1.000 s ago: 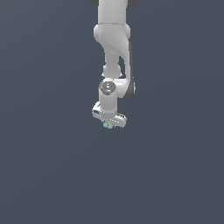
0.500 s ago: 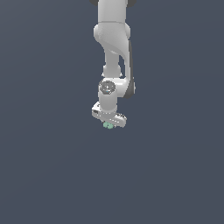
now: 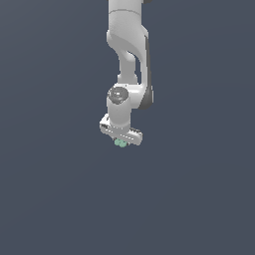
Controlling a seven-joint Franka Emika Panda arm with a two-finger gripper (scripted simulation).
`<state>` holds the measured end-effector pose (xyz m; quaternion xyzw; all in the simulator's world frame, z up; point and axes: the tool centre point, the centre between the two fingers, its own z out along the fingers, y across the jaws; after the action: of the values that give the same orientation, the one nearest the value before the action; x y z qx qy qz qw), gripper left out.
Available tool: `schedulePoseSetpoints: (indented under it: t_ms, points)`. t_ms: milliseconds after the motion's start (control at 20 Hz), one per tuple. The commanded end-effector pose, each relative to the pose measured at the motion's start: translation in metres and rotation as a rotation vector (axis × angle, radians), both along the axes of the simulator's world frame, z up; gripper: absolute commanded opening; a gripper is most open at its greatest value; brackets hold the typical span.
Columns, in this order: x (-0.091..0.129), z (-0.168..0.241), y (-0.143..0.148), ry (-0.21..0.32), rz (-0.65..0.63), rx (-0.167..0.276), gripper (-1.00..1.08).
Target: Pick up the object and move it to a goal position.
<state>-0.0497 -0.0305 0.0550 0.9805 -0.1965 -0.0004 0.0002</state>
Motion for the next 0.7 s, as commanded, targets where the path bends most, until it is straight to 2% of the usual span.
schedulePoseSetpoints:
  t_ms: [0, 650]
  points:
    - [0.011, 0.017, -0.005, 0.000, 0.000, 0.000, -1.00]
    - [0.079, 0.114, -0.033, -0.001, 0.002, -0.001, -1.00]
